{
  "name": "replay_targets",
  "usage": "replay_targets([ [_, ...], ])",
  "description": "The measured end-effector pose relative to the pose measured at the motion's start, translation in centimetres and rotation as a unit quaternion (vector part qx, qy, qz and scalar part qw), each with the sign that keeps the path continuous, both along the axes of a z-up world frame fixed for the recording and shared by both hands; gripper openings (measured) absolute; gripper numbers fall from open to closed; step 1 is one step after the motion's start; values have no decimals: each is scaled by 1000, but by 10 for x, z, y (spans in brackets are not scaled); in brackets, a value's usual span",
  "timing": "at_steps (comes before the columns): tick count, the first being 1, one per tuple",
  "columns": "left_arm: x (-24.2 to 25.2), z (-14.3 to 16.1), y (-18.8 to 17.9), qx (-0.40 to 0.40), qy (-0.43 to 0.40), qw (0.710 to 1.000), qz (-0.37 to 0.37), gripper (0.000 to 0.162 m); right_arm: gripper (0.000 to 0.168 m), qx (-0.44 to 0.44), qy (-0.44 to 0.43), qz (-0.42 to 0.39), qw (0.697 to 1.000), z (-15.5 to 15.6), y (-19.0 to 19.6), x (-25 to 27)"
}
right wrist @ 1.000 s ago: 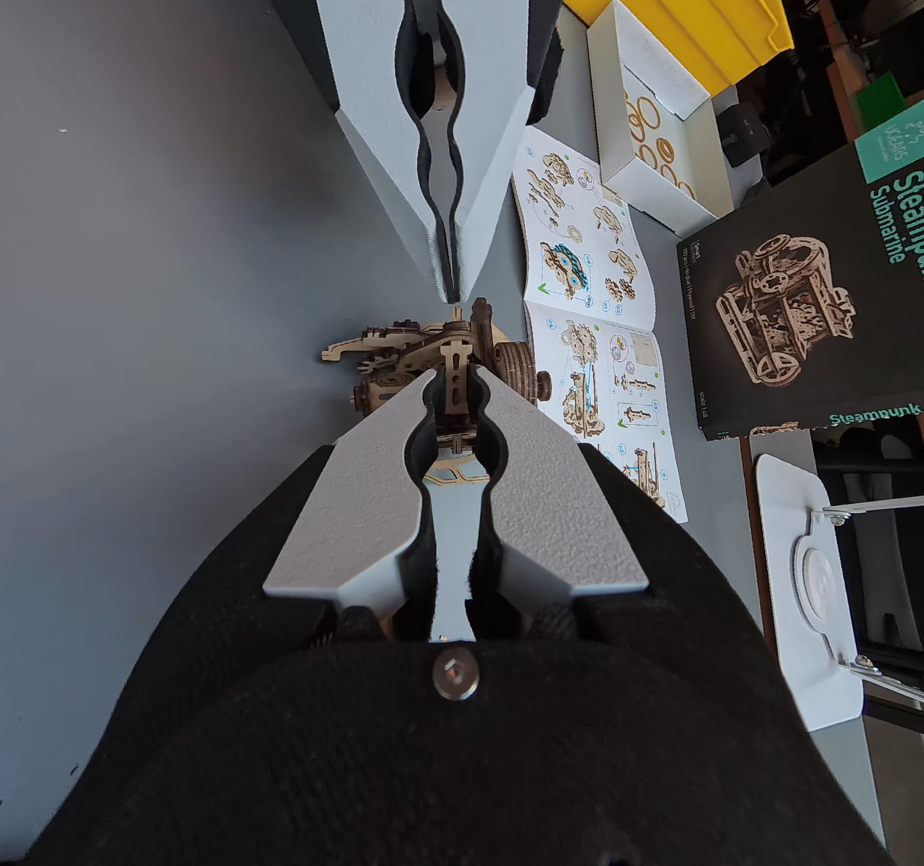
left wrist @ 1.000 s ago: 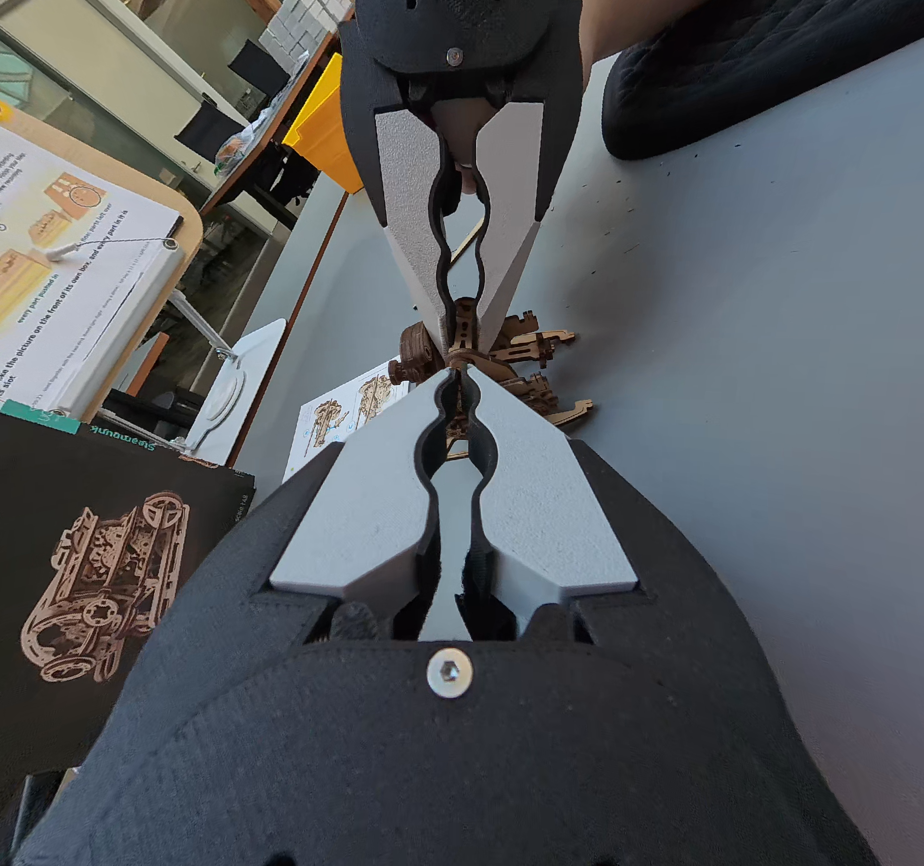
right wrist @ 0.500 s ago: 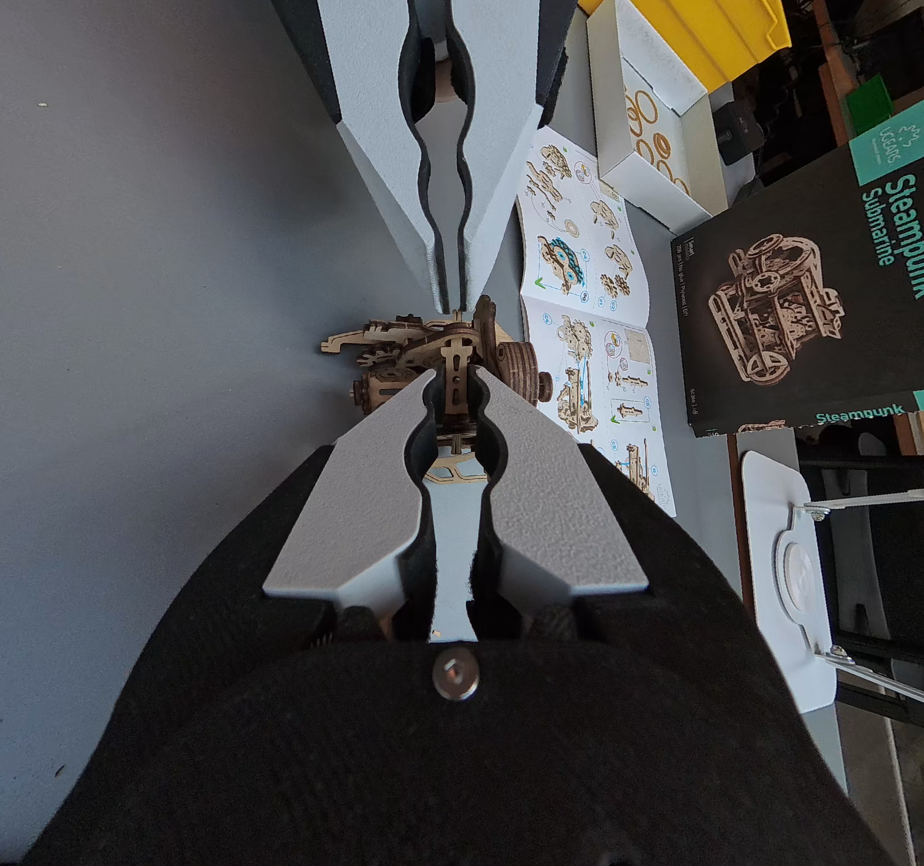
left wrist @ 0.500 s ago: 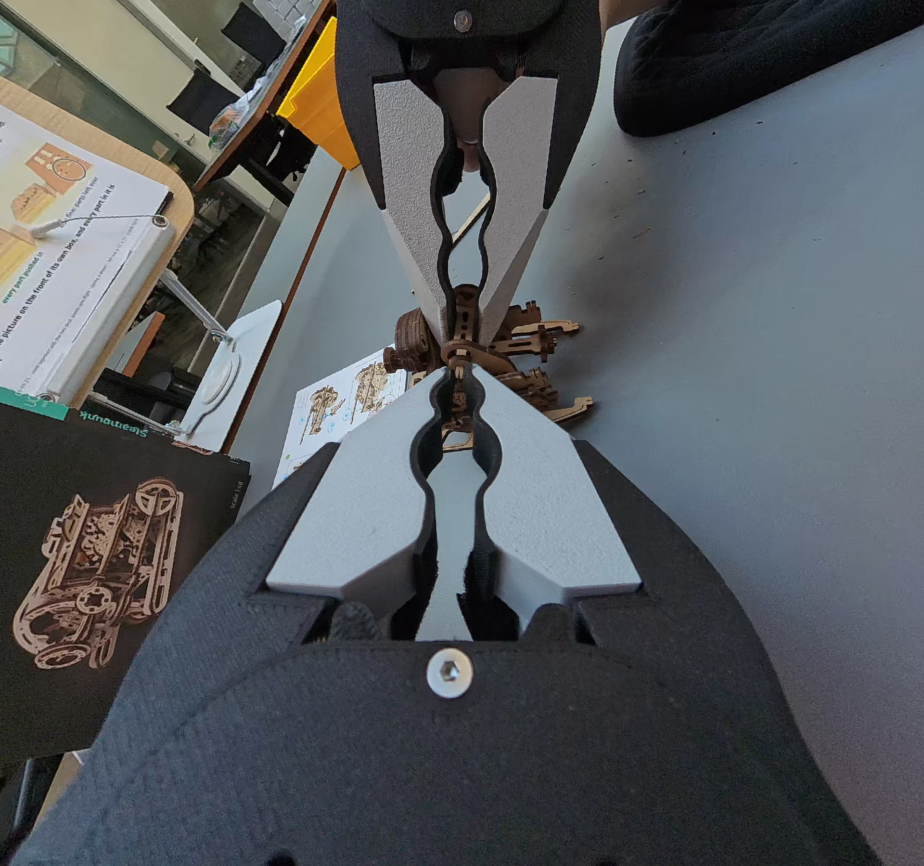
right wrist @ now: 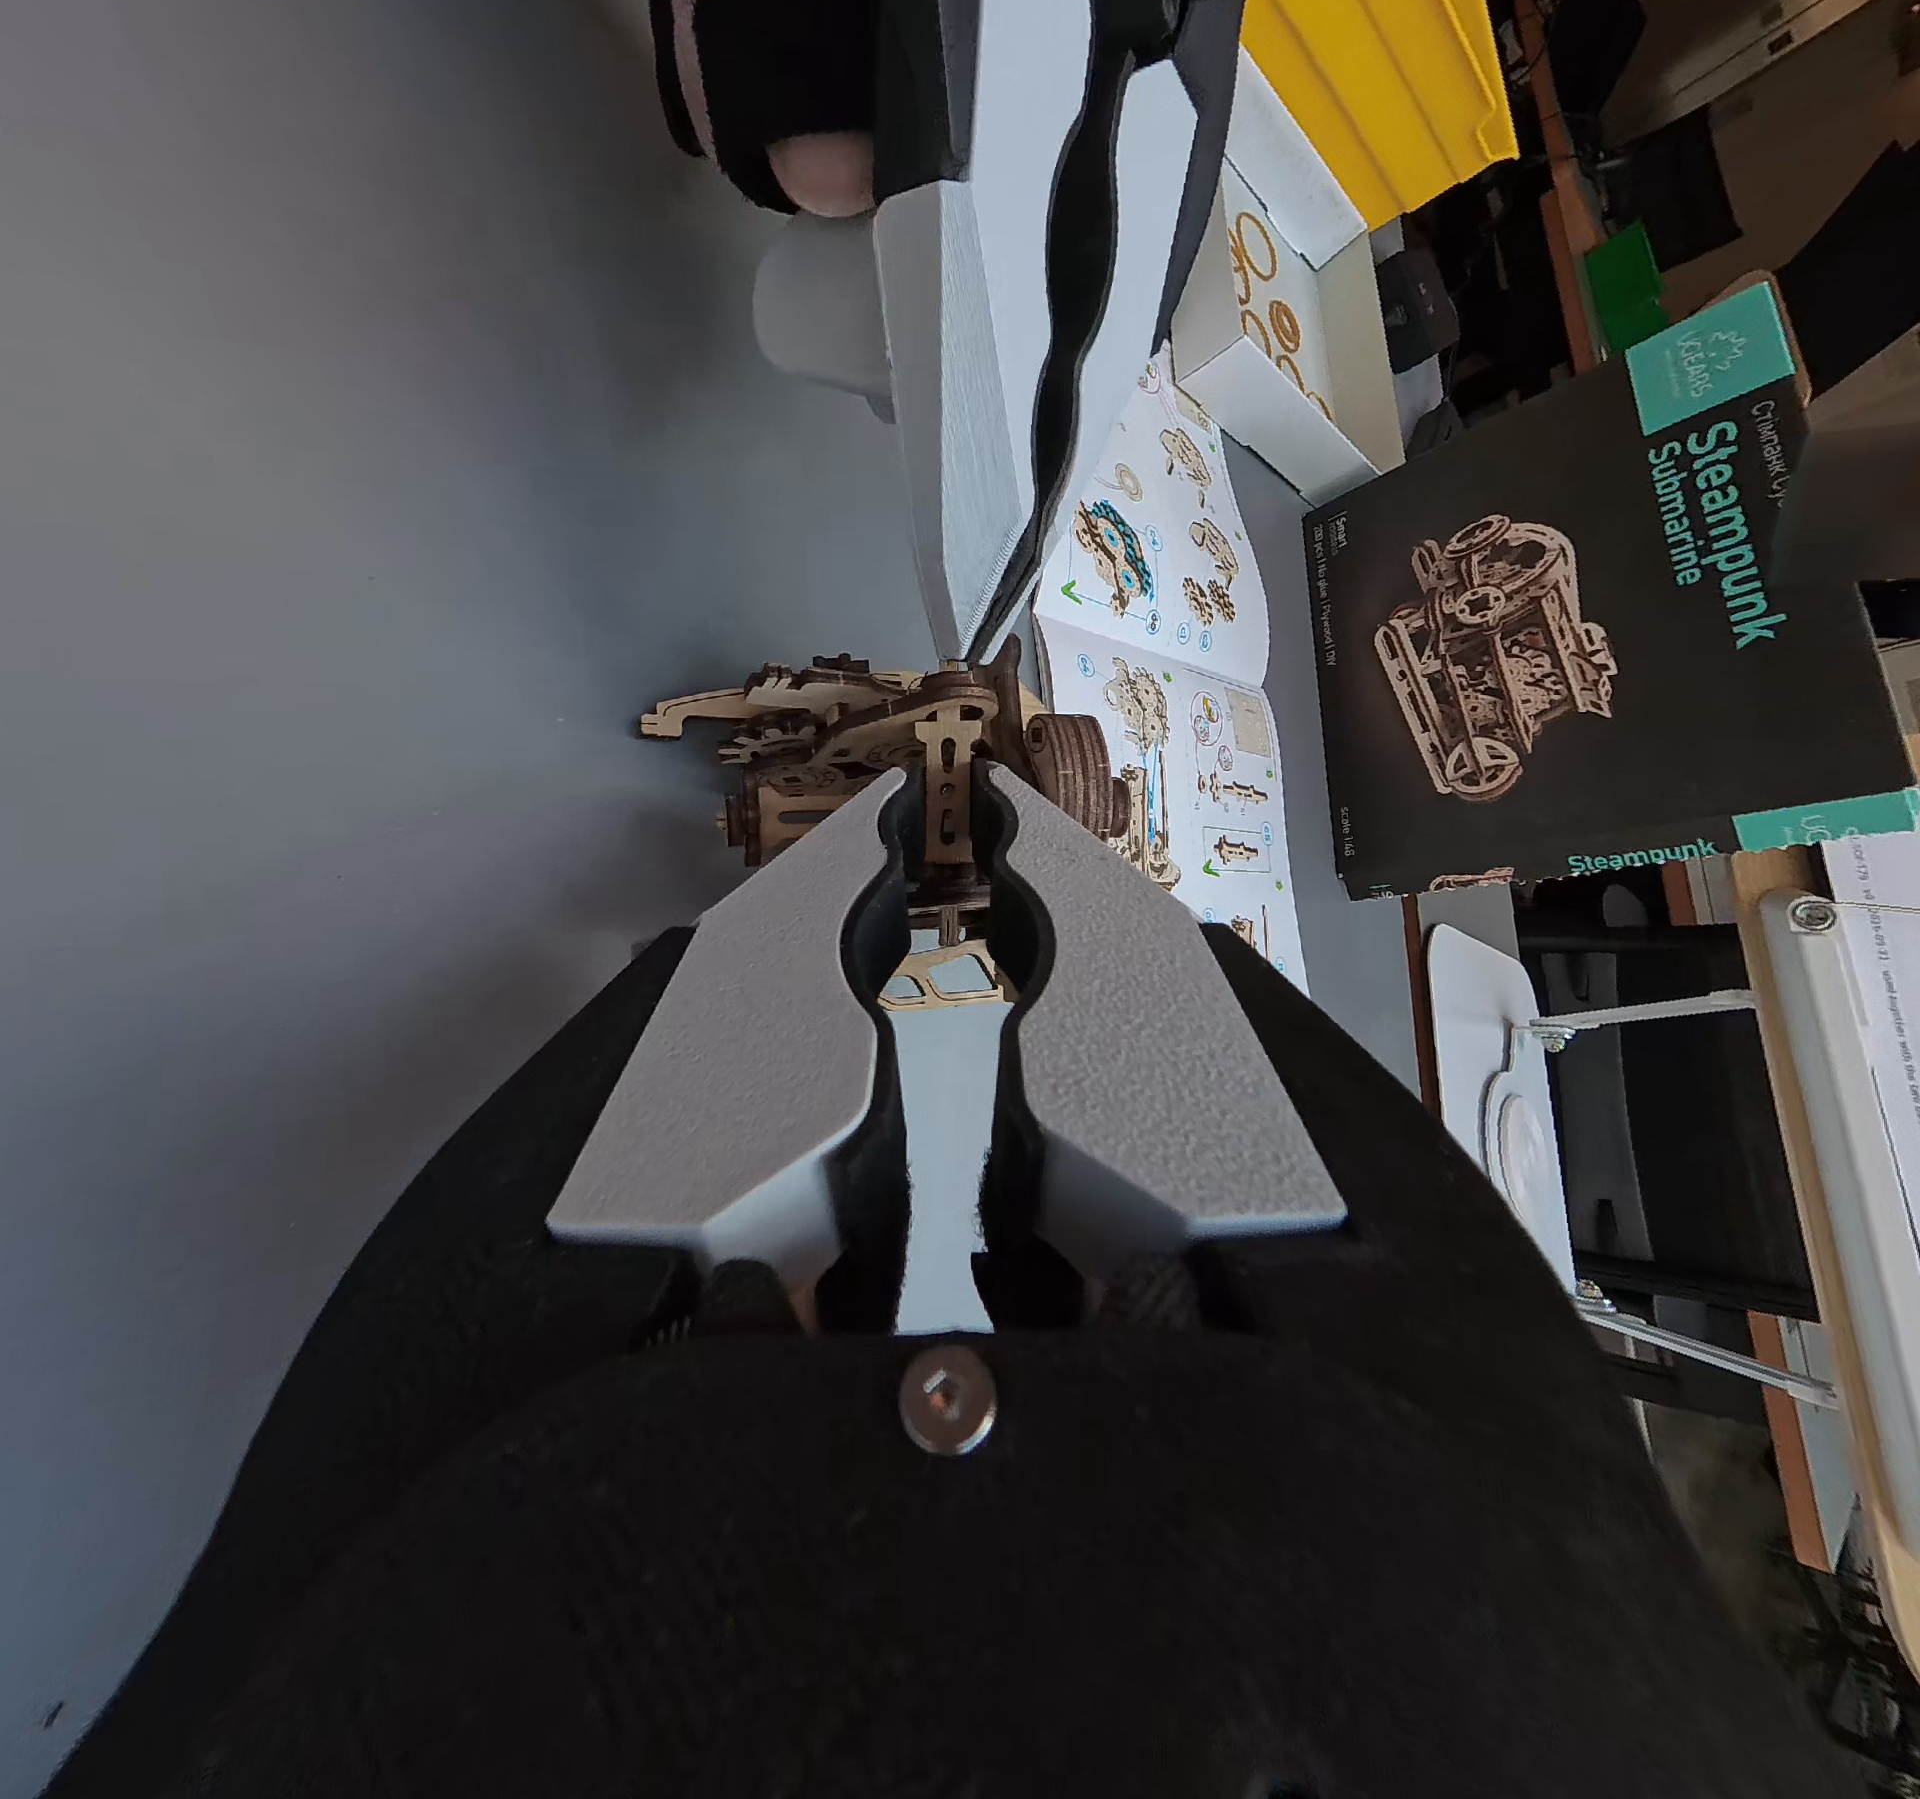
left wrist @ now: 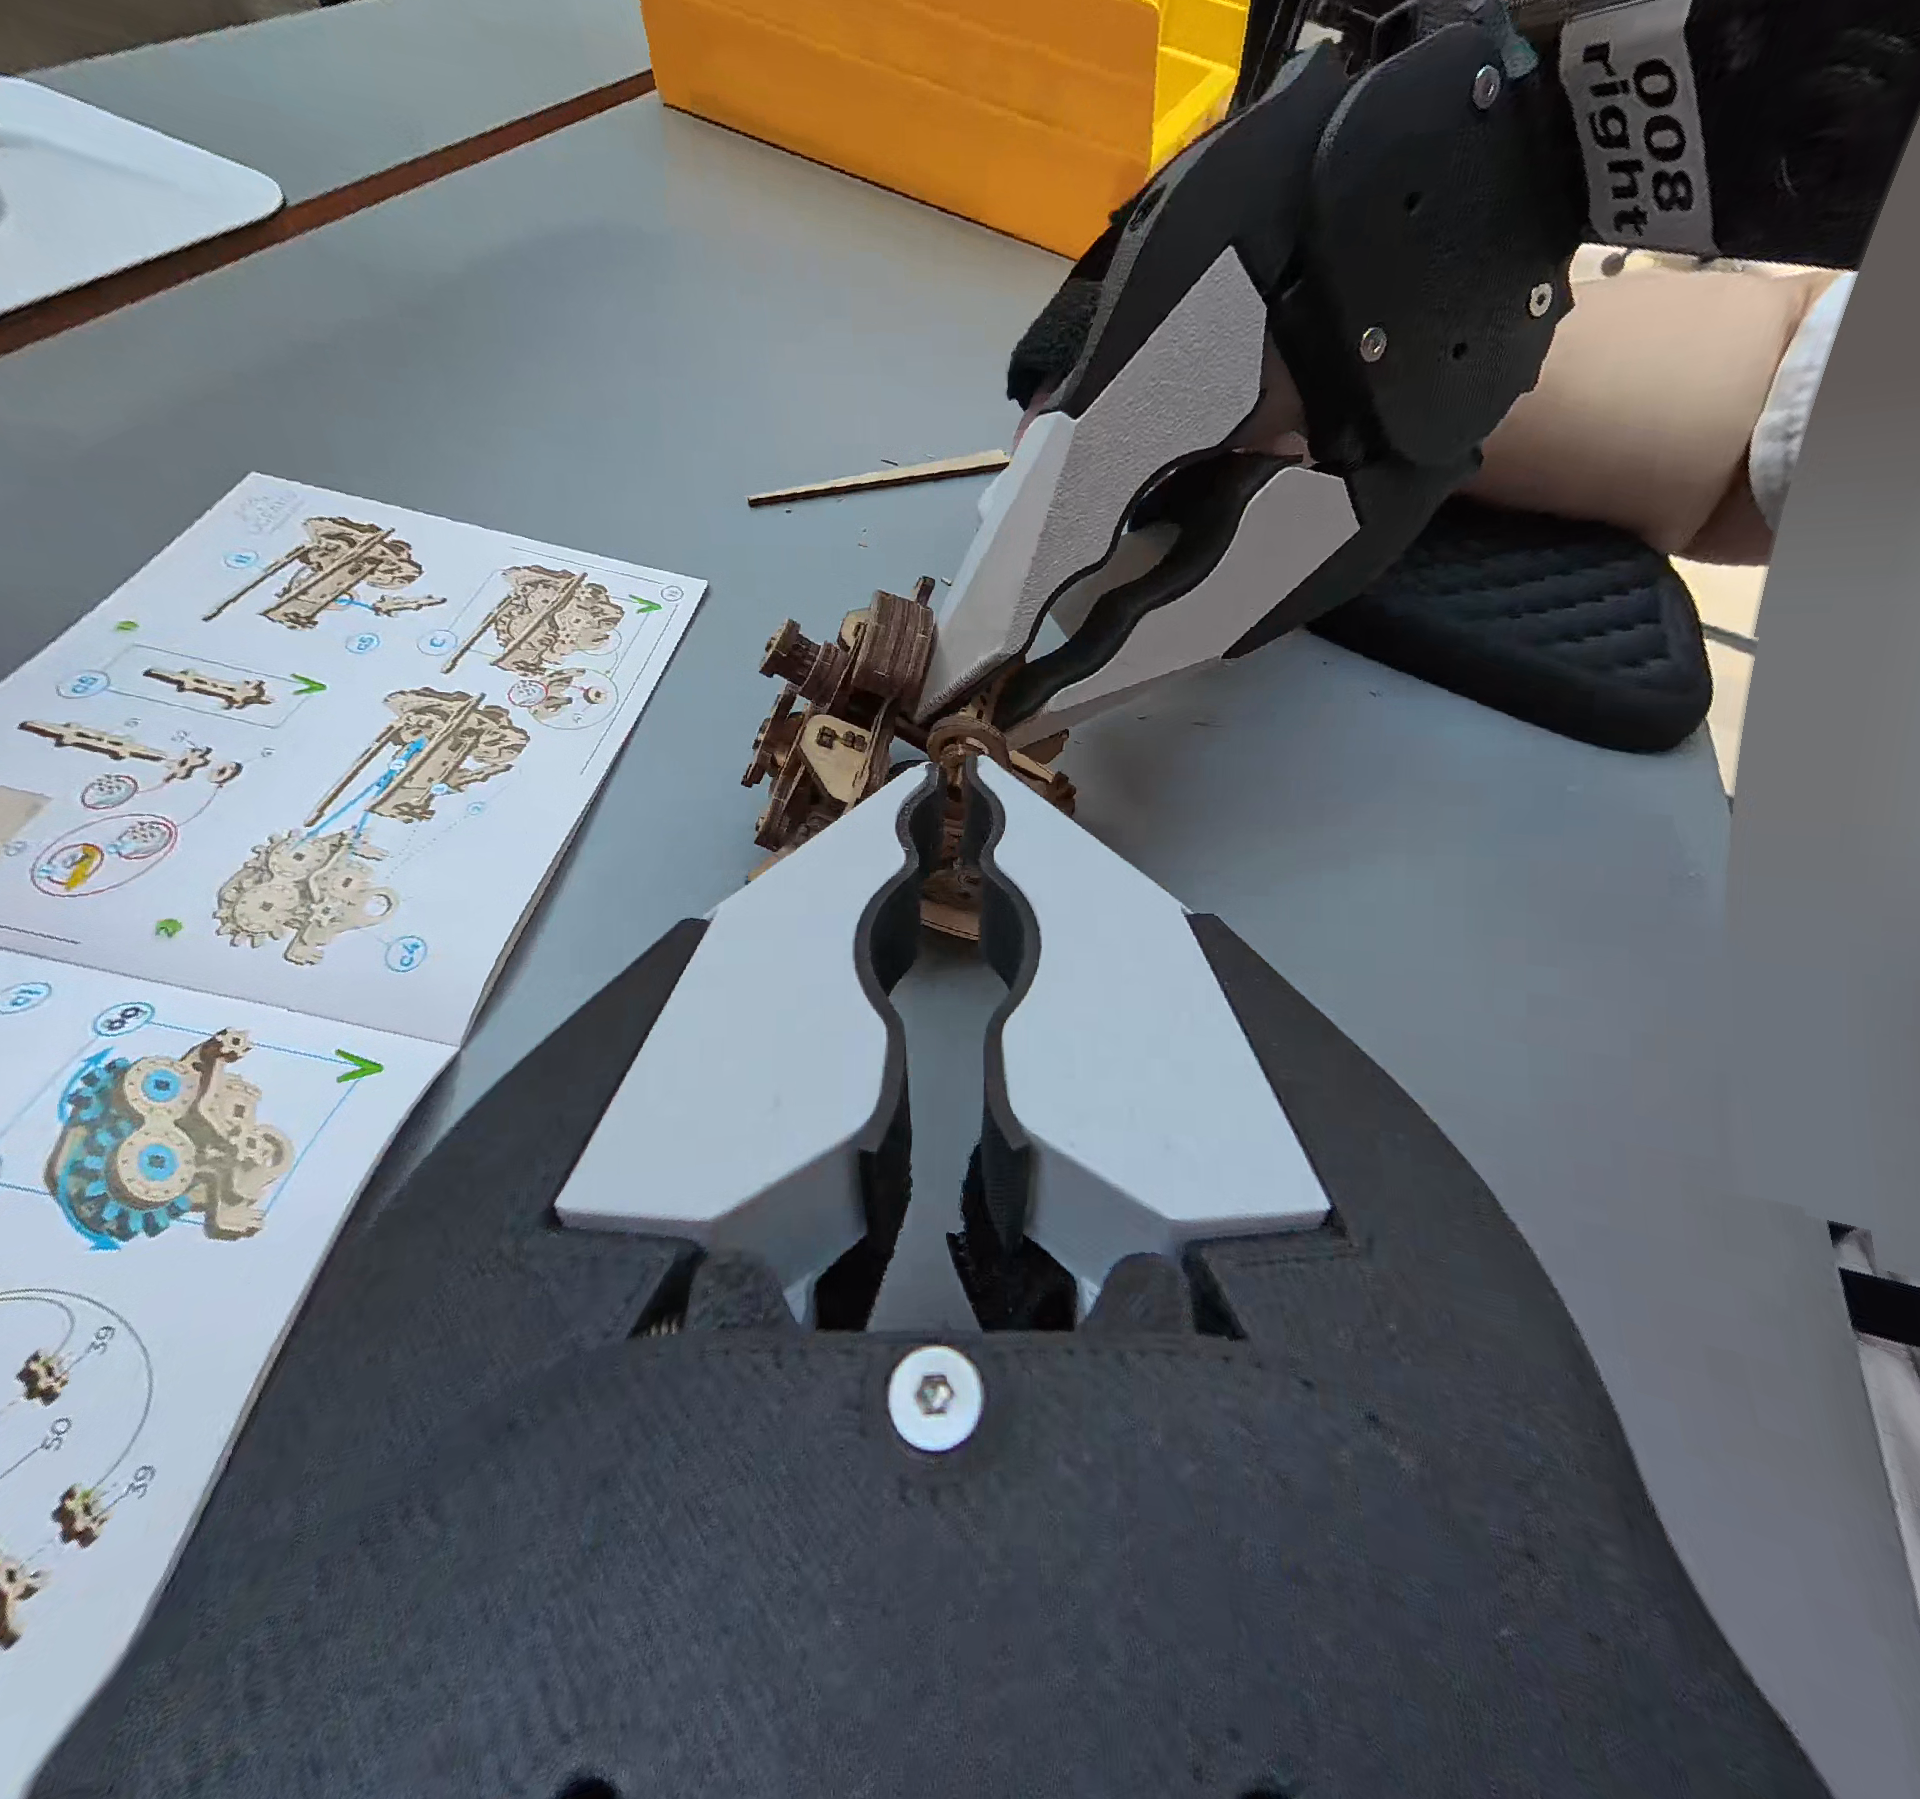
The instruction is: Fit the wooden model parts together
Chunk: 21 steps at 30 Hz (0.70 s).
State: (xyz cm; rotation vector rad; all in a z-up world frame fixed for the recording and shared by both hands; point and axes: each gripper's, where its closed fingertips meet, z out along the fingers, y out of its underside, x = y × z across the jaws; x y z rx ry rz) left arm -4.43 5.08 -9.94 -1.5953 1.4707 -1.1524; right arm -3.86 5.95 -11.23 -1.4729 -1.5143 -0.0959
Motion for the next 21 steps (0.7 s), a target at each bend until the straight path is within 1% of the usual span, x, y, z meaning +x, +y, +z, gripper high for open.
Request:
replay_targets([
  [7, -1, 0, 1, -76, -1, 997, -2, 0, 6, 14, 0, -8, 1000, 1, 2, -1],
  [11, -1, 3, 2, -106, -10, 994, -2, 0, 6, 15, 8, -13, 1000, 2, 2, -1],
  [15, -1, 2, 1, -117, -7, 993, -3, 0, 6, 18, 3, -14, 1000, 1, 2, -1],
  [21, 2, -4, 1, -103, -3, 995, -3, 3, 6, 12, 6, -20, 1000, -1, 3, 1],
])
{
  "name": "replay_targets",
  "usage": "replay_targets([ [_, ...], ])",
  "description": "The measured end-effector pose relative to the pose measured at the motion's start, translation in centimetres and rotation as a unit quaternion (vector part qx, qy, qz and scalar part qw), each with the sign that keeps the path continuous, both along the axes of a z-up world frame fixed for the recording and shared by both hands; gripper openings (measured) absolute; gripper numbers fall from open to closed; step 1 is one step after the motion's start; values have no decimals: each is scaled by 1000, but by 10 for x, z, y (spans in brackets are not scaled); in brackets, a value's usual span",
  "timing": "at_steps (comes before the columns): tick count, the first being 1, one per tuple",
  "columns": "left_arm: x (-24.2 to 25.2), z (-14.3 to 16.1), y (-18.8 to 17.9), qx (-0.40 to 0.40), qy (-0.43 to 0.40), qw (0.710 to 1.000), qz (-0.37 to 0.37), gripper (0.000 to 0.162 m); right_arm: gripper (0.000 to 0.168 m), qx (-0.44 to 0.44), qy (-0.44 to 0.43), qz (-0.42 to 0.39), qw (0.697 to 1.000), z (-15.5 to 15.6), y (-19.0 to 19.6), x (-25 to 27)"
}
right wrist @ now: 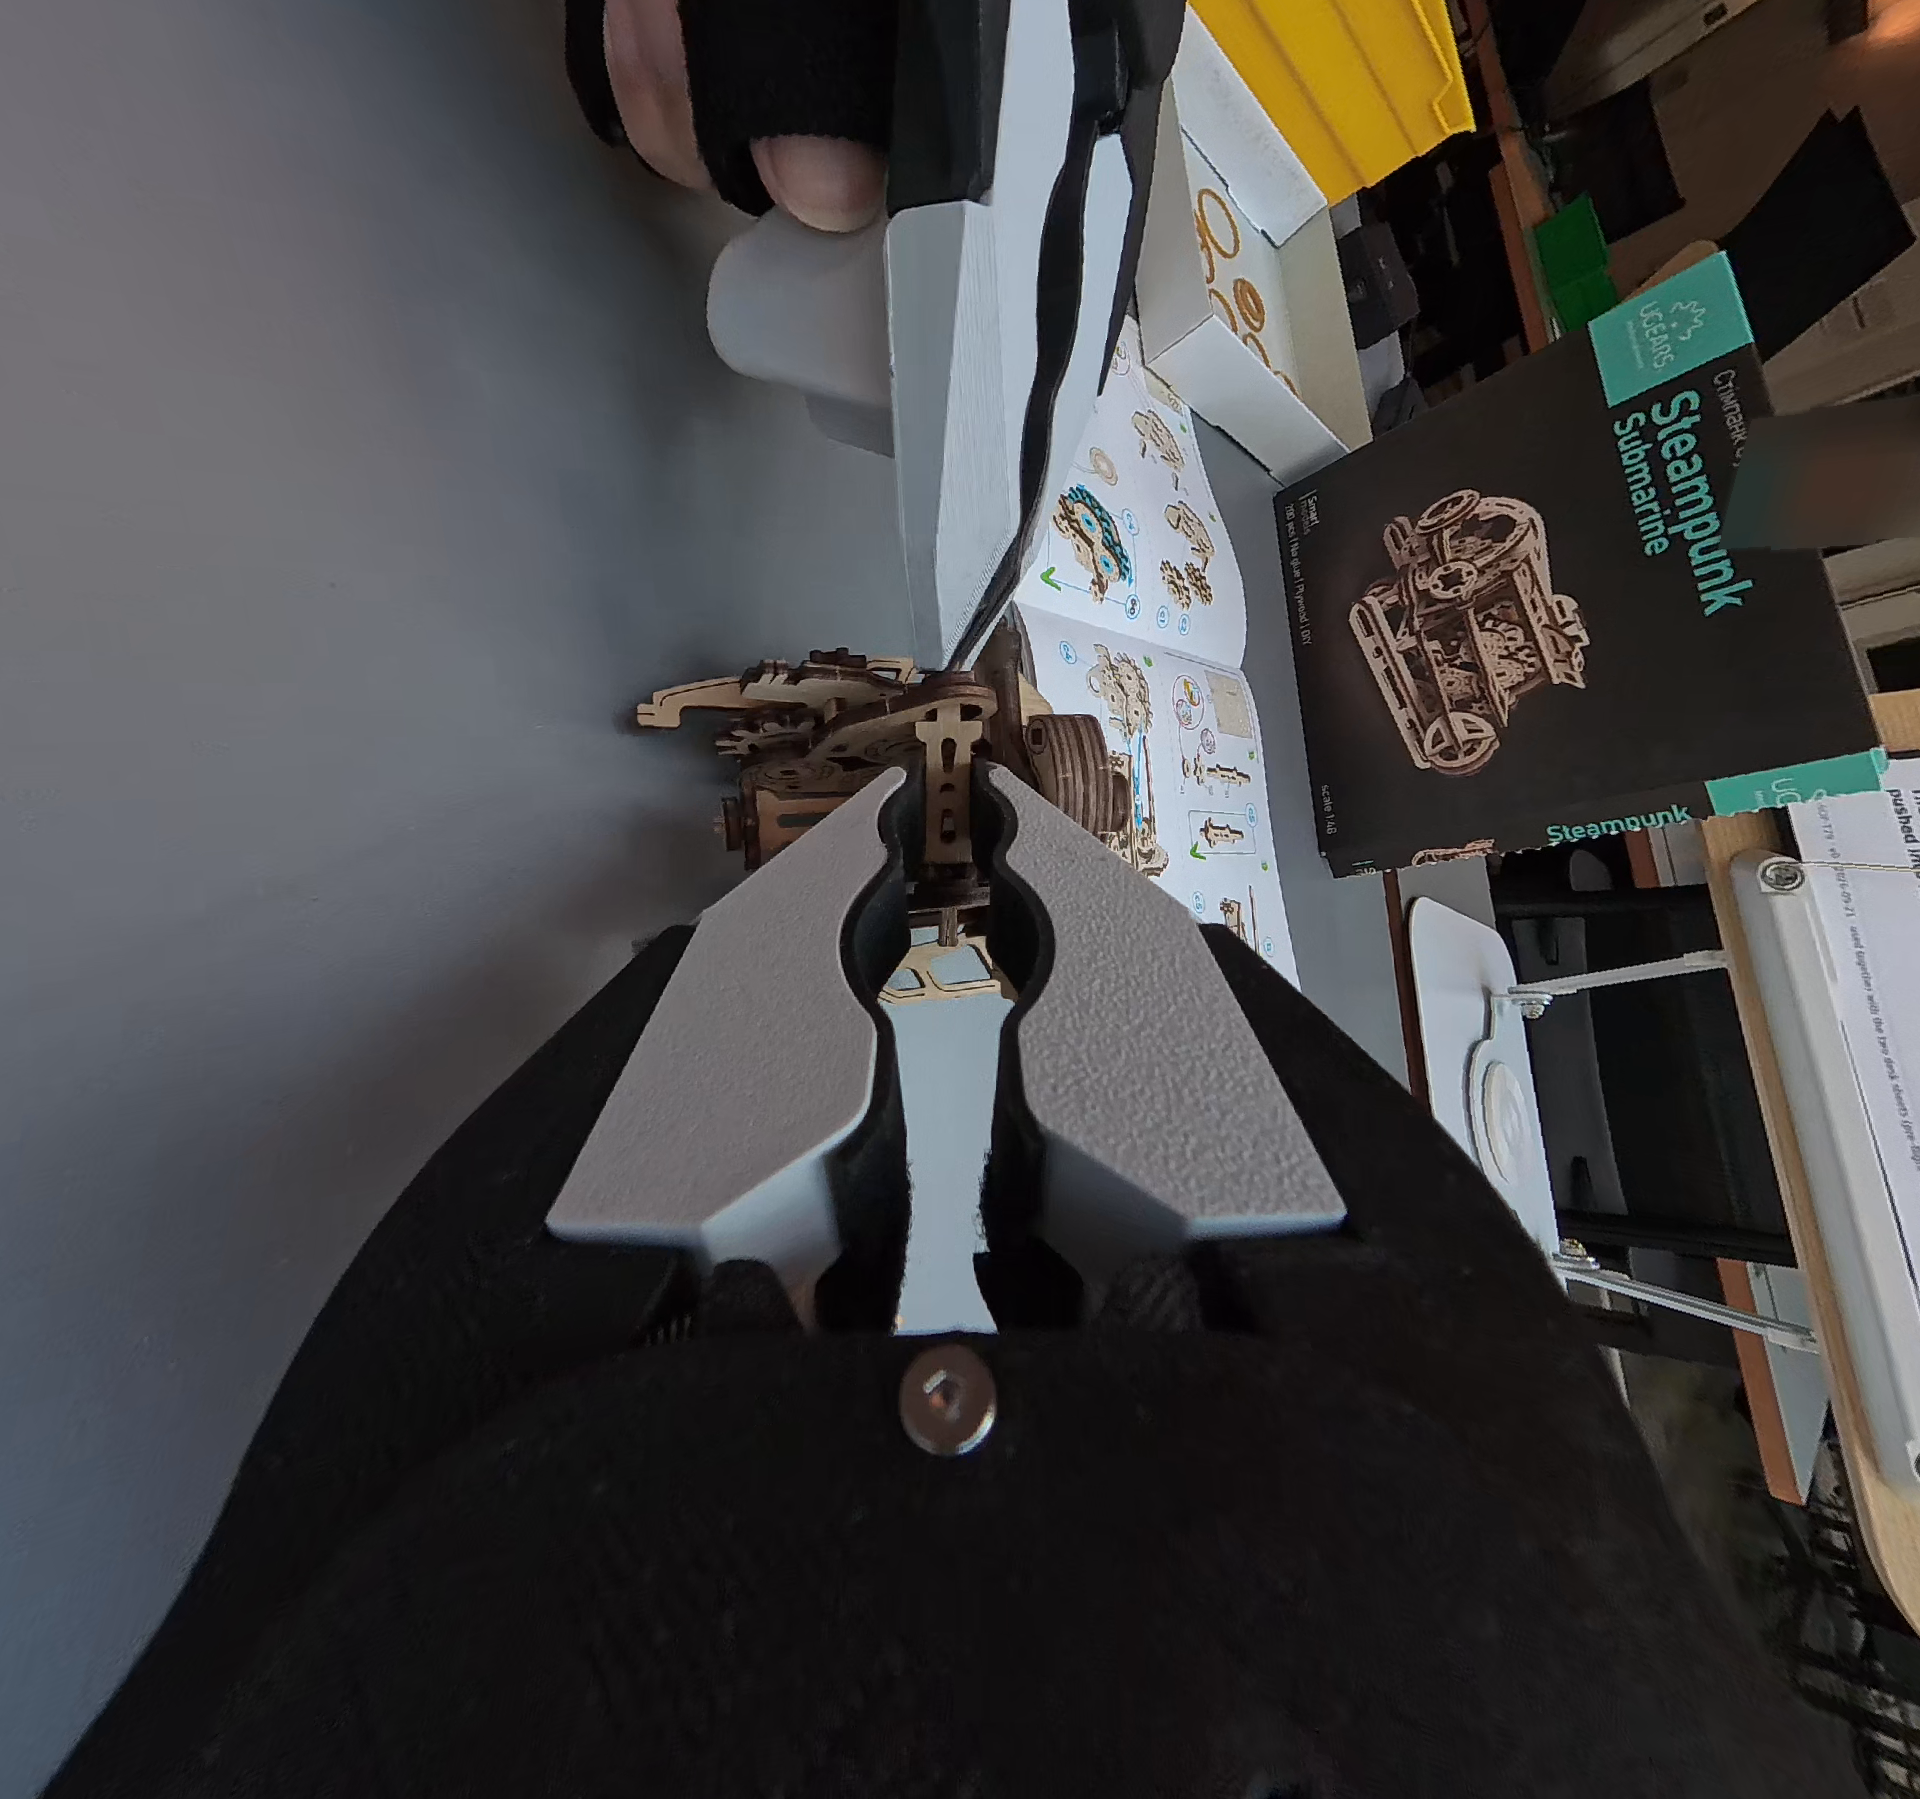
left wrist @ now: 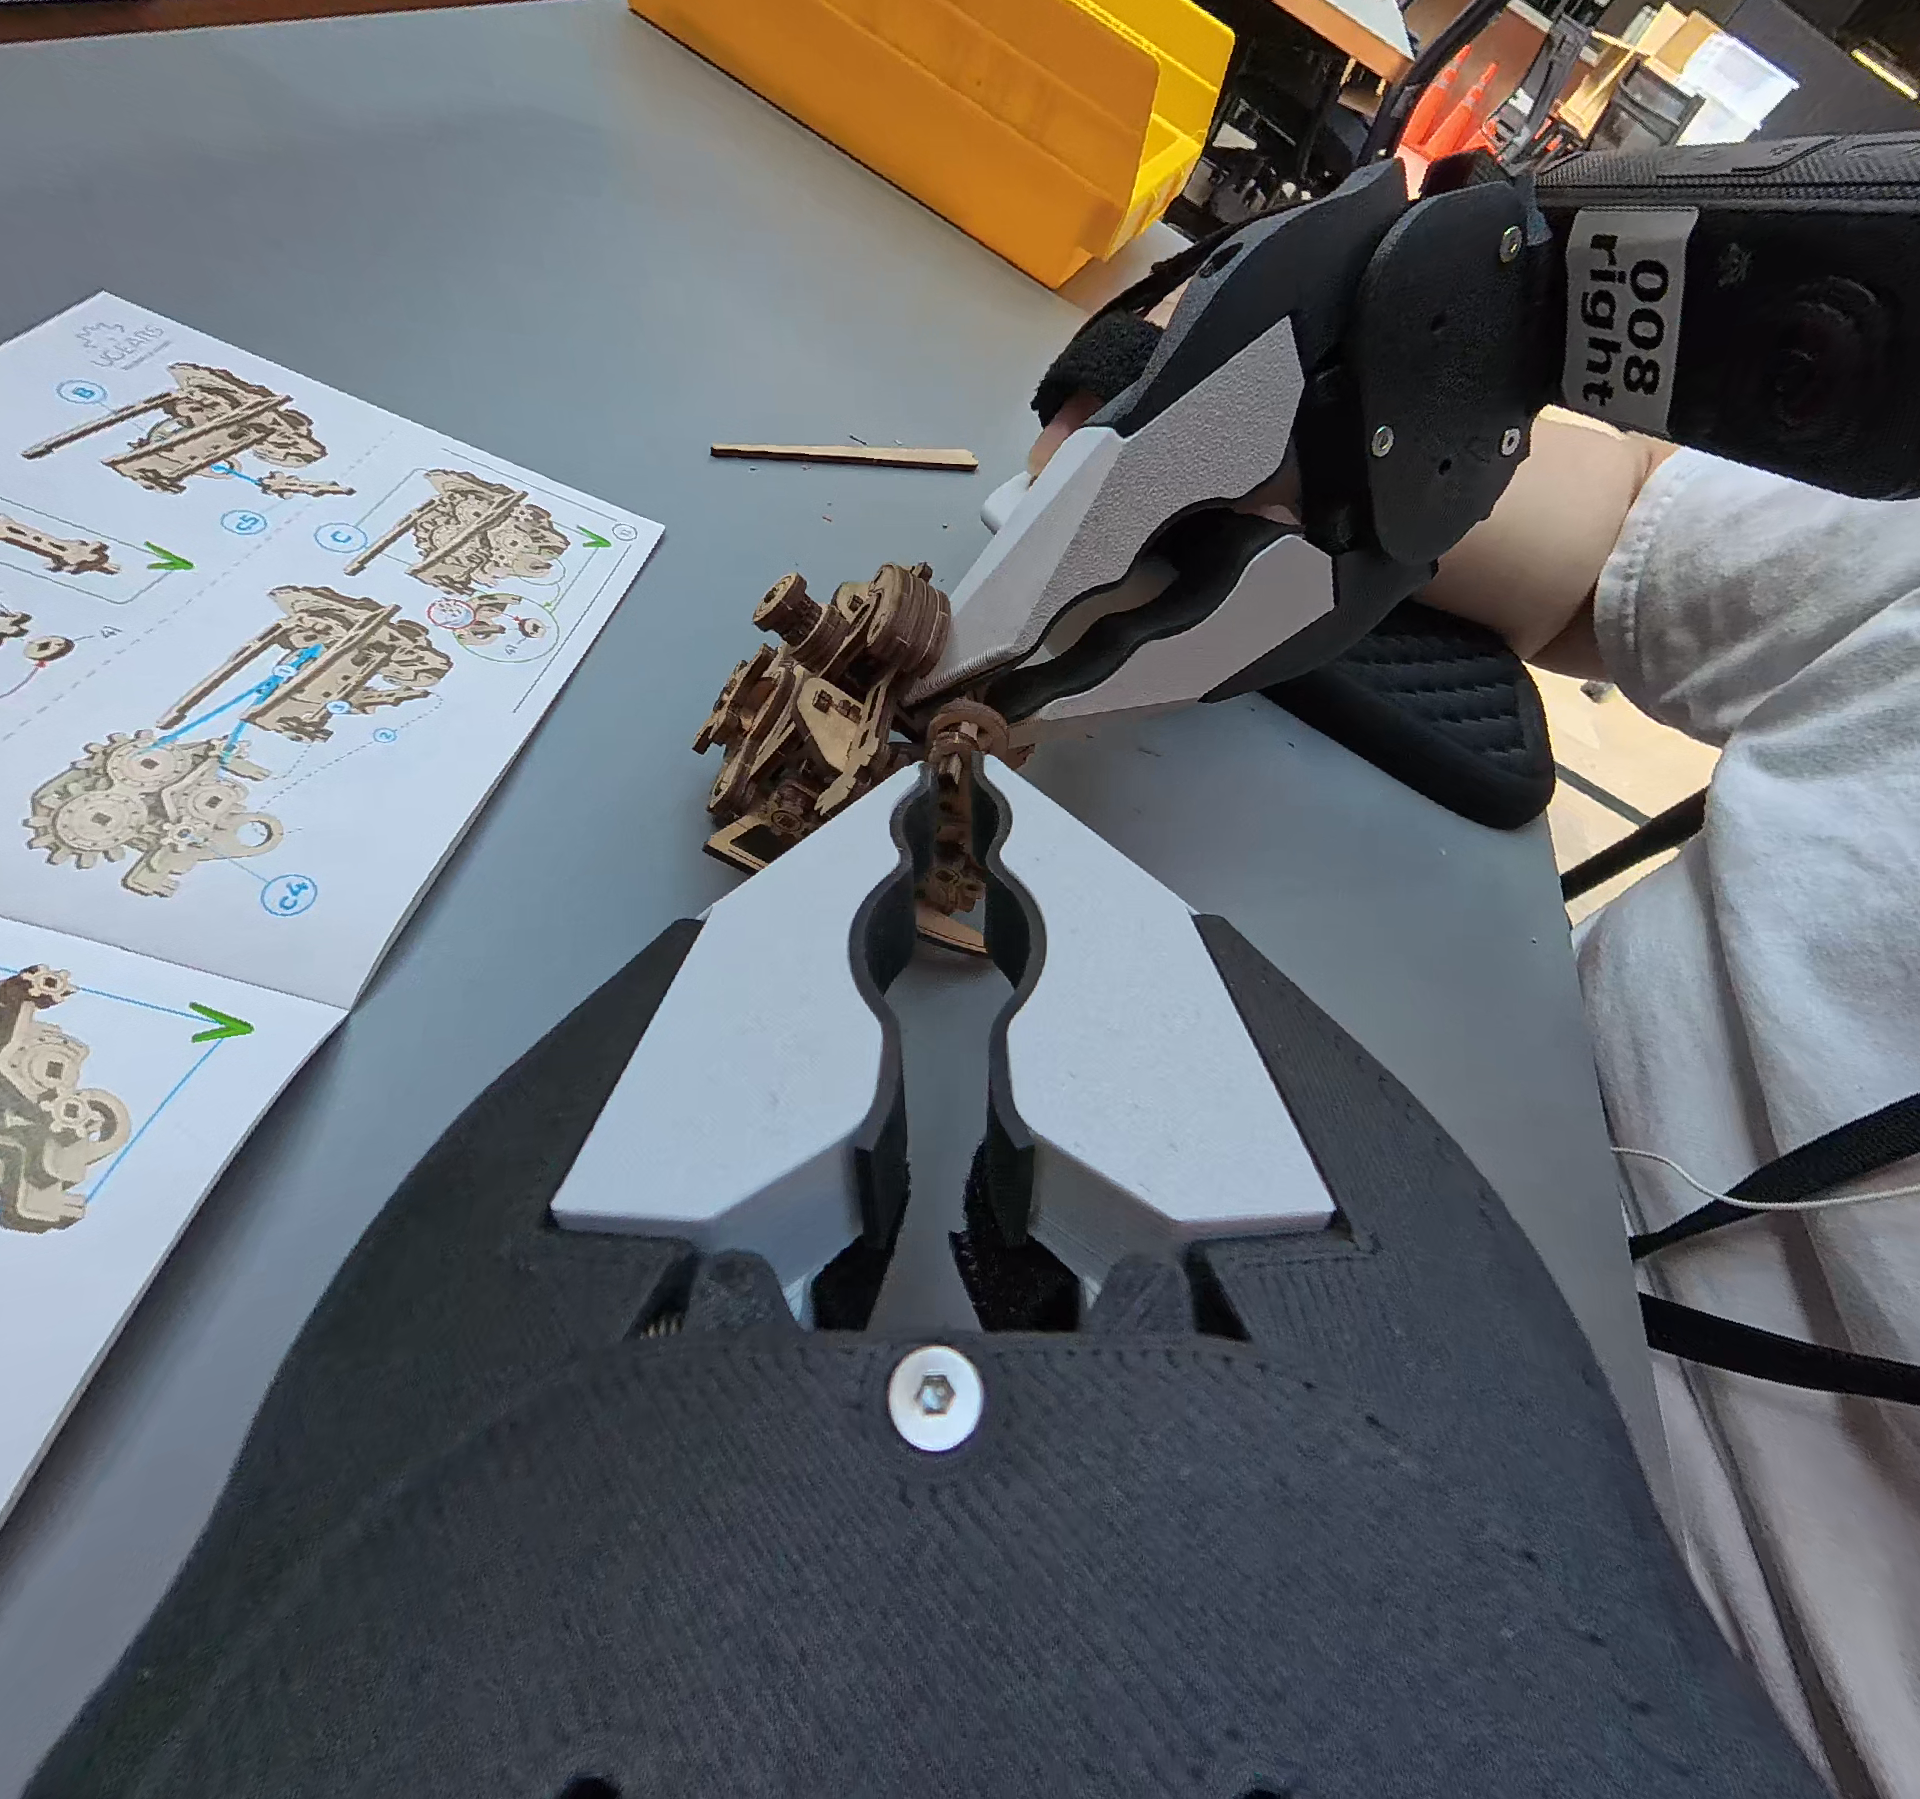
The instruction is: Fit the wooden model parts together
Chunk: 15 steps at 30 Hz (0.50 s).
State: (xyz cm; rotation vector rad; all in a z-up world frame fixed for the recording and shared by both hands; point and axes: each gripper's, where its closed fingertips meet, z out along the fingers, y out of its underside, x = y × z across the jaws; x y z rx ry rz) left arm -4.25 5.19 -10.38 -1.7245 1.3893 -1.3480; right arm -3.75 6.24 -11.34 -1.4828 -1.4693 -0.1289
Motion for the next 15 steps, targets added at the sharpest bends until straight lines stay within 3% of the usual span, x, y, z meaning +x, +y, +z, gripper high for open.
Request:
replay_targets([
  [15, 0, 4, -2, -97, -19, 995, -20, 0, 5, 24, -2, 16, 1000, 3, -5, -3],
])
